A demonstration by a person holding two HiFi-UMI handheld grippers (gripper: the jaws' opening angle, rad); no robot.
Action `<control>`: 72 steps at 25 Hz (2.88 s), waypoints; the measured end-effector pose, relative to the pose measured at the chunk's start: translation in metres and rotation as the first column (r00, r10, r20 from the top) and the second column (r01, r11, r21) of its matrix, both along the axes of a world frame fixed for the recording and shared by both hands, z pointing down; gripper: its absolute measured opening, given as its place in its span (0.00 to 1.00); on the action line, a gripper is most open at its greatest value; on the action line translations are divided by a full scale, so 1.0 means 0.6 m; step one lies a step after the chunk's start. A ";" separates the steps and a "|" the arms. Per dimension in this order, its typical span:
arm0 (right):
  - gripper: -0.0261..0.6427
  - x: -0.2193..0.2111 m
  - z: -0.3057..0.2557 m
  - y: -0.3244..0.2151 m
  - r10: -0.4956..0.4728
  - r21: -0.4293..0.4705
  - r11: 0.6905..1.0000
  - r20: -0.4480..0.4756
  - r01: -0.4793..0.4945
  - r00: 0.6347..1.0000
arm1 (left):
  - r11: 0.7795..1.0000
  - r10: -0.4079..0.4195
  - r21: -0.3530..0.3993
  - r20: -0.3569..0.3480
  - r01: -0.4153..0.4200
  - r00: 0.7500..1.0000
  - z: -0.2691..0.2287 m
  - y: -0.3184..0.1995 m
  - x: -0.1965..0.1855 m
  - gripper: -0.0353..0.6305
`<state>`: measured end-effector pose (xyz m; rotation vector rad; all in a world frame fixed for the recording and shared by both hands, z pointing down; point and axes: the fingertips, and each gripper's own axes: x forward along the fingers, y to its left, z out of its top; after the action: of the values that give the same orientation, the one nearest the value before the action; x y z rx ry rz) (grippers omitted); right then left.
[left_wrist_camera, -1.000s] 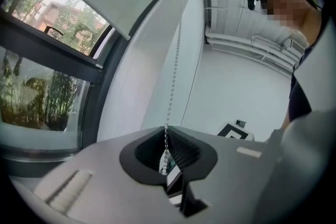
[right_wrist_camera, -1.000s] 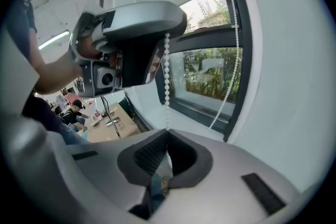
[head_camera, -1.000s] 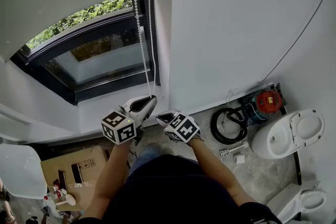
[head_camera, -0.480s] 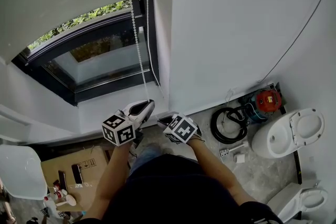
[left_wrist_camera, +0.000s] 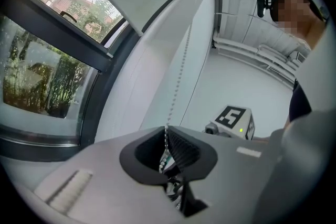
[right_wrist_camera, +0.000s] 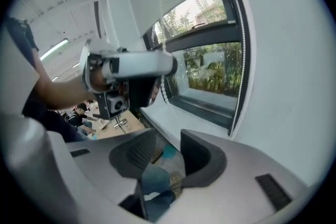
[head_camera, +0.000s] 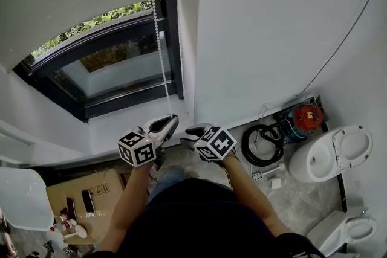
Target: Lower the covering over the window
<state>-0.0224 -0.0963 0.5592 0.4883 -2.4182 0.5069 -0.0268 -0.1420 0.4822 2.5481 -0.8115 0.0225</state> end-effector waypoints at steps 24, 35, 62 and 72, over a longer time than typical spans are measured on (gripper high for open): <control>0.16 -0.028 -0.298 -0.063 0.062 0.281 0.936 0.460 -0.211 0.886 | 0.991 0.069 -0.120 0.083 -0.059 0.994 0.102 0.056 0.022 0.09; 0.06 -0.027 -0.307 -0.072 0.082 0.306 0.920 0.457 -0.243 0.886 | 0.991 0.069 -0.123 0.086 -0.058 0.994 0.102 0.056 0.017 0.09; 0.06 -0.024 -0.190 -0.077 0.133 0.256 0.947 0.242 -0.196 0.961 | 0.972 0.140 -0.215 0.191 -0.098 0.972 0.173 0.100 0.022 0.09; 0.06 -0.034 -0.118 -0.067 0.120 0.190 0.970 0.161 -0.150 0.980 | 0.990 0.057 -0.139 0.155 -0.036 0.986 0.130 0.083 -0.002 0.09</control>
<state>-0.0426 -0.1364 0.4887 0.7308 -2.6061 0.3678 -0.0278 -0.0922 0.5600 2.4588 -0.7807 0.2889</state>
